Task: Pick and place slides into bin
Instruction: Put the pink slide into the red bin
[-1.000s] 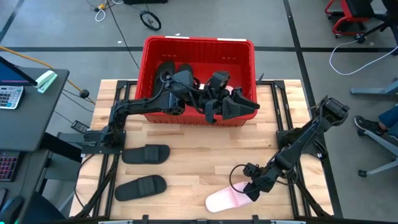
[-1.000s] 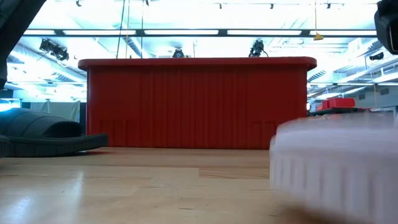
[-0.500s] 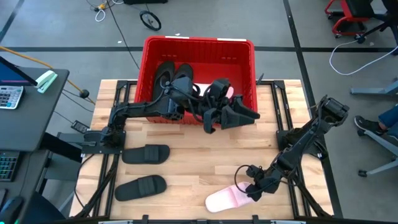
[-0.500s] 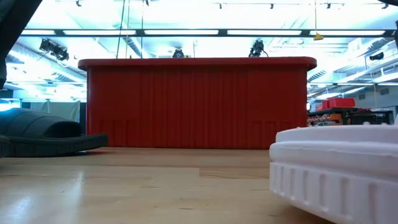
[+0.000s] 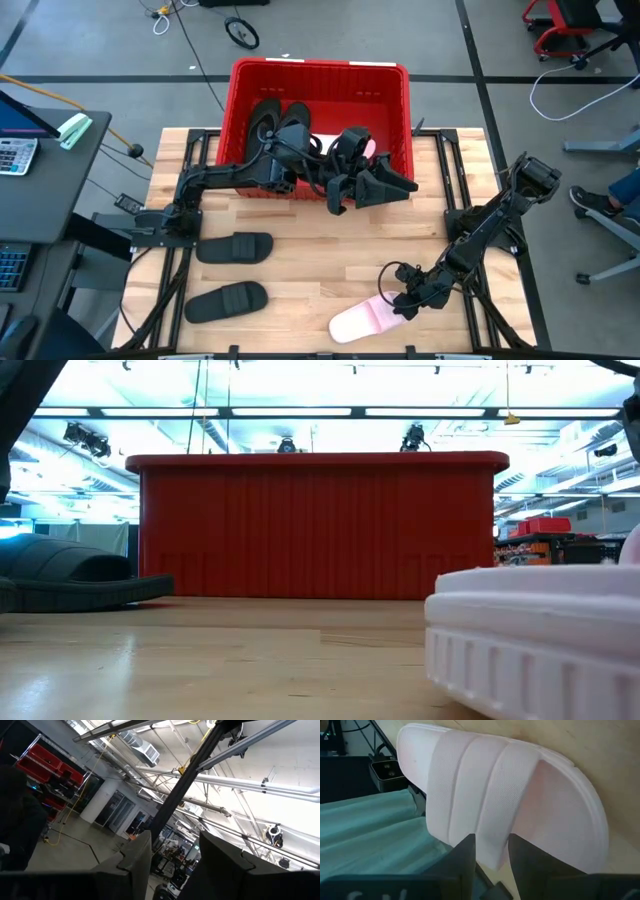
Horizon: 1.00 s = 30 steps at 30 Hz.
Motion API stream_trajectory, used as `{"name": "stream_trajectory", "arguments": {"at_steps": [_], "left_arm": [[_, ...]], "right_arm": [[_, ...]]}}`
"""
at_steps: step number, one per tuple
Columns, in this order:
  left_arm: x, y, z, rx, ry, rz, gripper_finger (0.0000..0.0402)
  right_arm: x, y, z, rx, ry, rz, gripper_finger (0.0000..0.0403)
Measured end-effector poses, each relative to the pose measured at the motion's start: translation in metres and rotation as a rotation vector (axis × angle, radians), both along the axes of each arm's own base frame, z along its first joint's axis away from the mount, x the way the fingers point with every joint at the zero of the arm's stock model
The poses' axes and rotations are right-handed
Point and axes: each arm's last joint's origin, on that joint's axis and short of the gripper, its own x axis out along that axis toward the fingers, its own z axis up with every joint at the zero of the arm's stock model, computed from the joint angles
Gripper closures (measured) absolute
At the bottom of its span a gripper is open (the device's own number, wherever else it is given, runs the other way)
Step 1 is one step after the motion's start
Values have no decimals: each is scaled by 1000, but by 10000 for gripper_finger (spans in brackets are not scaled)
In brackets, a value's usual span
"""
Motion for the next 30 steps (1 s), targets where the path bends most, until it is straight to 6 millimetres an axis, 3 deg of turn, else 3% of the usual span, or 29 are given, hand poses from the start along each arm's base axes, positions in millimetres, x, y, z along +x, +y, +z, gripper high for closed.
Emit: {"name": "stream_trajectory", "arguments": {"at_steps": [17, 30], "left_arm": [[0, 0, 0, 2, -1, 1, 230], [0, 0, 0, 3, -1, 1, 230]], "right_arm": [[0, 0, 0, 24, 19, -18, 280], [13, 8, -21, 18, 32, -45, 289]]}}
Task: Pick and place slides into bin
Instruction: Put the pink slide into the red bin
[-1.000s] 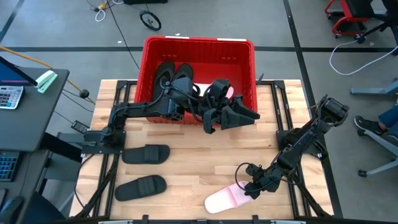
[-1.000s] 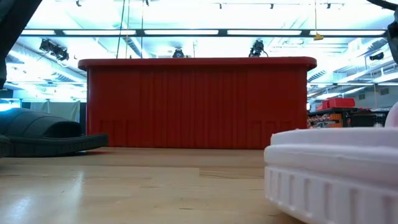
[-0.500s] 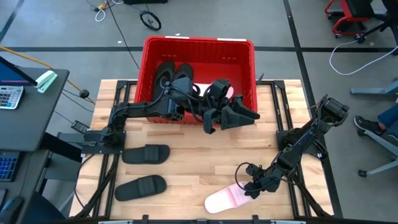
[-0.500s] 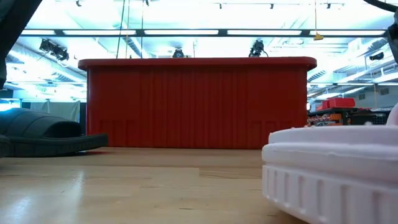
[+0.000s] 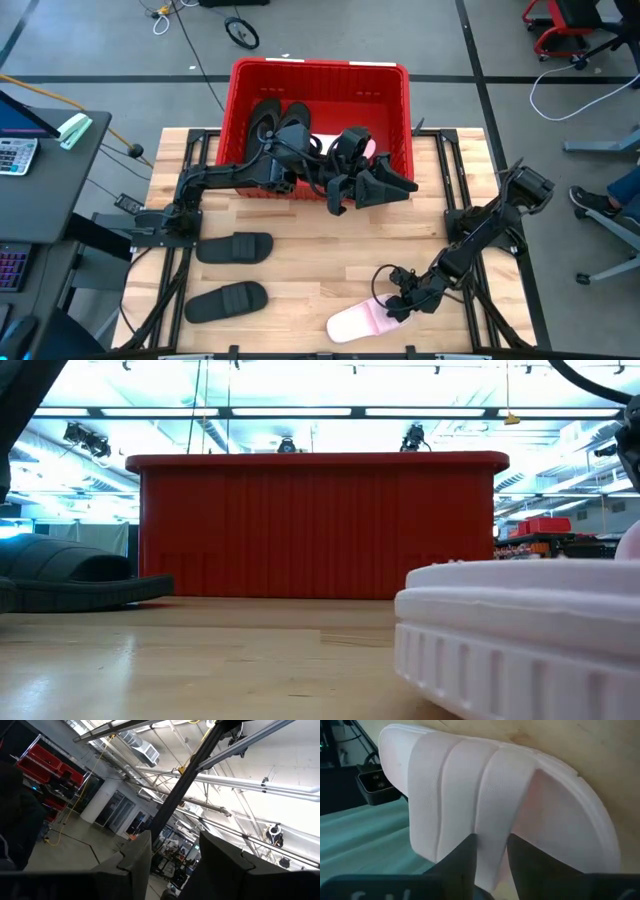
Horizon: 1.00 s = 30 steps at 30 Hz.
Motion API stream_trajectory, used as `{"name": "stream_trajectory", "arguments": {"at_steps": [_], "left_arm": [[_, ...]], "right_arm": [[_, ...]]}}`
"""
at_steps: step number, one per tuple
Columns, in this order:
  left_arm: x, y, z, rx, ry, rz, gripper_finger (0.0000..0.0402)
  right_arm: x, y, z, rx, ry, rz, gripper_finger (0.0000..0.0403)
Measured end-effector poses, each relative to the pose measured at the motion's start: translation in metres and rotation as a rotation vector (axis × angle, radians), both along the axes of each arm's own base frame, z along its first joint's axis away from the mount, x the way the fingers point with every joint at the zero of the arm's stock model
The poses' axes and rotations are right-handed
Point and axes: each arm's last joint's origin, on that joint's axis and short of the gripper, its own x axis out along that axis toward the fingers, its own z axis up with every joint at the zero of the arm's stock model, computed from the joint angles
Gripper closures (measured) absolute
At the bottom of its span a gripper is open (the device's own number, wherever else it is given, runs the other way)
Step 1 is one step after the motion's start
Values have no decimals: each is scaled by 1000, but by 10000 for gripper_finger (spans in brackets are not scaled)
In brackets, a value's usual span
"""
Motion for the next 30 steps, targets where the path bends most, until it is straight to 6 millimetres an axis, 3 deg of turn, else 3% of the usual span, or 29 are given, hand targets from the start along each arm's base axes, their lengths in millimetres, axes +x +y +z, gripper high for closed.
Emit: {"name": "stream_trajectory", "arguments": {"at_steps": [9, 22, 30], "left_arm": [[0, 0, 0, -4, 3, -3, 229], [0, 1, 0, -8, 5, -3, 230], [0, 1, 0, -8, 4, -3, 230]], "right_arm": [[0, -2, 4, -108, -98, 60, 394], [-5, -11, 47, -156, -329, 40, 400], [-11, -18, 46, -223, -277, 69, 399]]}}
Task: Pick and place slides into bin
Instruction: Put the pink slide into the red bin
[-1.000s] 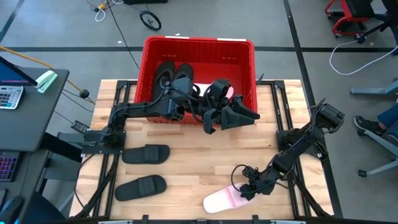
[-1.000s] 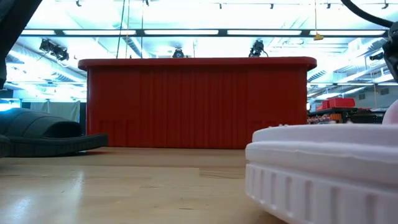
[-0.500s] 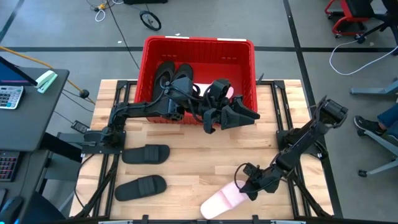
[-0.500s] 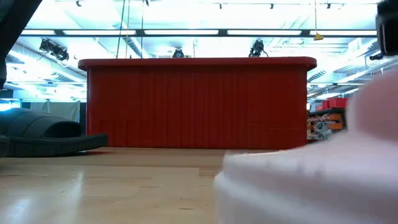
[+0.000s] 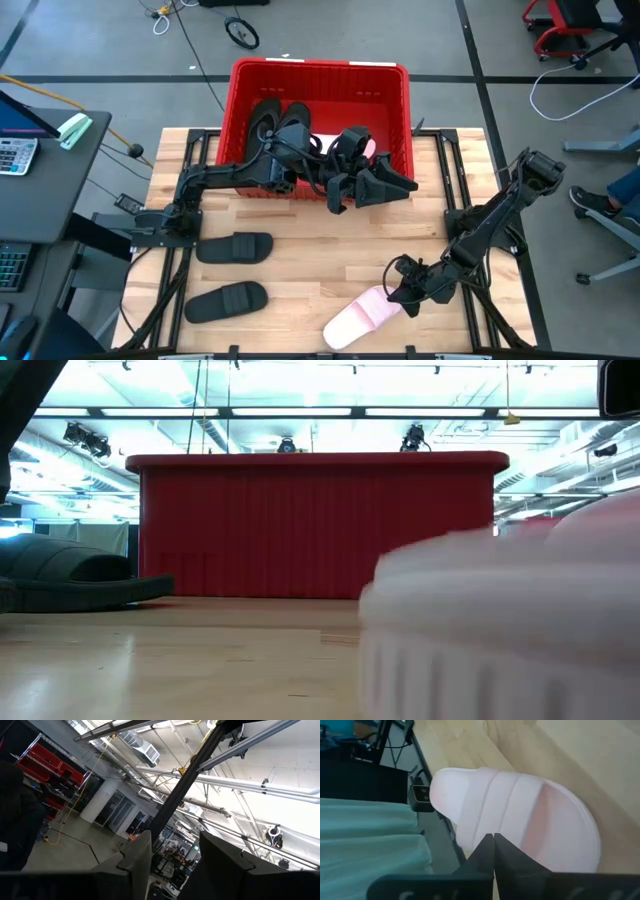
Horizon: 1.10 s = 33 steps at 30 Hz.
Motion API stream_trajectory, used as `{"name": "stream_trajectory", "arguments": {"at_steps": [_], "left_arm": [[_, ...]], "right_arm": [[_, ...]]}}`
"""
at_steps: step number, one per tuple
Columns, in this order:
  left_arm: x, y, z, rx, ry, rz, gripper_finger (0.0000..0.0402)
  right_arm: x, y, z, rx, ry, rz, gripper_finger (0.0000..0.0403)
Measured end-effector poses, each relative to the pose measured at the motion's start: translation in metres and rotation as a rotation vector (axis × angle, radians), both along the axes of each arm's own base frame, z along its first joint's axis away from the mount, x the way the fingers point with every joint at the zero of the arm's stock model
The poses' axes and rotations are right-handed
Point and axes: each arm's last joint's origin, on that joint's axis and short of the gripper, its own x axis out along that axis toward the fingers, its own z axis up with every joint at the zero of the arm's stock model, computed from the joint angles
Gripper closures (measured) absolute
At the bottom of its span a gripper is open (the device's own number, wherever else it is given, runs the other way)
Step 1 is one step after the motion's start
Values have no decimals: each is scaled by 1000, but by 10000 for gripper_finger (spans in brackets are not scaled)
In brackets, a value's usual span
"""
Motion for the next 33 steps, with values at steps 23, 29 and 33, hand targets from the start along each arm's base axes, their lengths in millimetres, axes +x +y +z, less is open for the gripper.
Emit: {"name": "stream_trajectory", "arguments": {"at_steps": [23, 29, 33], "left_arm": [[0, 0, 0, 1, 0, 1, 230], [0, 0, 0, 1, 0, 1, 230], [0, 0, 0, 2, -1, 1, 230]], "right_arm": [[12, 4, -25, 3, 96, 90, 197], [18, 4, -38, 14, 145, 84, 192], [25, 8, -38, 61, 94, 89, 192]]}}
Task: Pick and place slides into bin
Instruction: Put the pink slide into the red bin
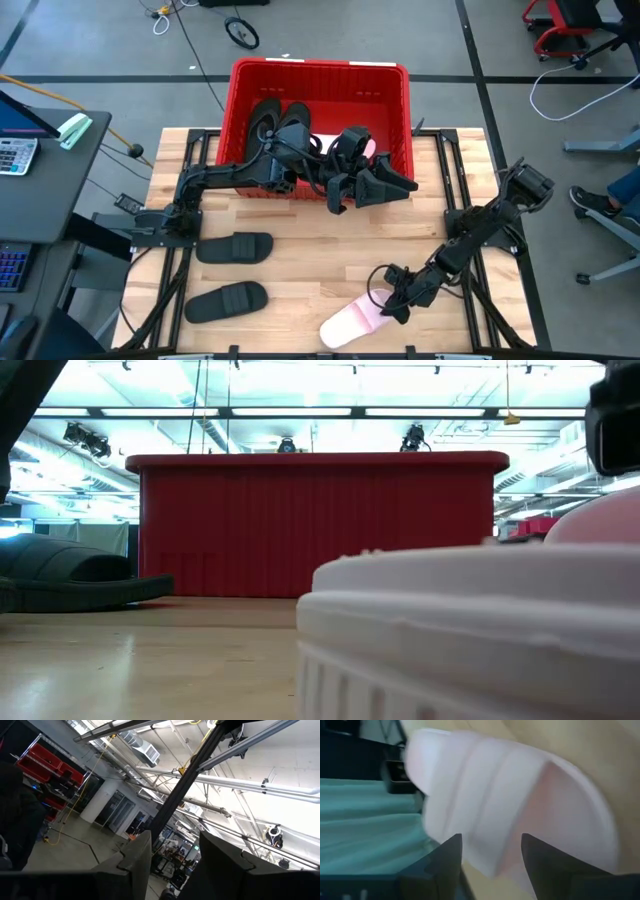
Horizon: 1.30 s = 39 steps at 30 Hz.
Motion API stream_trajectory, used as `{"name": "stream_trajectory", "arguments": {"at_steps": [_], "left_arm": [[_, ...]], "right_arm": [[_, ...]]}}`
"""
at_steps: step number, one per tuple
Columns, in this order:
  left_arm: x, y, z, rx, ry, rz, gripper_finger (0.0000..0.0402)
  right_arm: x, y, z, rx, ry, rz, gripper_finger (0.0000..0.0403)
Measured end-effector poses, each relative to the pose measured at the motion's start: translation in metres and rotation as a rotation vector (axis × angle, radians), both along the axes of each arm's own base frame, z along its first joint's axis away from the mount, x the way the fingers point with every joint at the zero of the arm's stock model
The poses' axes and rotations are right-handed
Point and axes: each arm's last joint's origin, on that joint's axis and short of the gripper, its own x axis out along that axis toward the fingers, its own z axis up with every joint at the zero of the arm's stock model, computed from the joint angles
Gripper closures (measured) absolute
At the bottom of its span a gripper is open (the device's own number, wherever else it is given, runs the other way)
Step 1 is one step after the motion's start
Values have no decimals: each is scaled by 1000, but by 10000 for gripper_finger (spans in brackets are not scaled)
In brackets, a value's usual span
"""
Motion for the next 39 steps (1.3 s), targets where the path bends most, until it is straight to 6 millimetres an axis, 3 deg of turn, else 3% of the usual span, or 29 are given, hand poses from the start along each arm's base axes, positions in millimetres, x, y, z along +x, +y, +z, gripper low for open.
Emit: {"name": "stream_trajectory", "arguments": {"at_steps": [12, 23, 29, 36, 39], "left_arm": [[0, 0, 0, 0, 0, 0, 230], [-1, 1, 1, -3, -12, 1, 230], [-2, 6, 4, -9, -44, 17, 230], [-2, 16, 5, -55, -29, 14, 230], [-3, 19, 7, -72, -51, 9, 230]], "right_arm": [[6, -4, 2, 17, -21, -28, 201], [12, -10, 2, 22, -16, -47, 299], [12, -12, 2, -22, -43, -16, 384], [12, -12, 3, -44, -67, 5, 394], [10, -12, 14, -16, -103, 0, 396]]}}
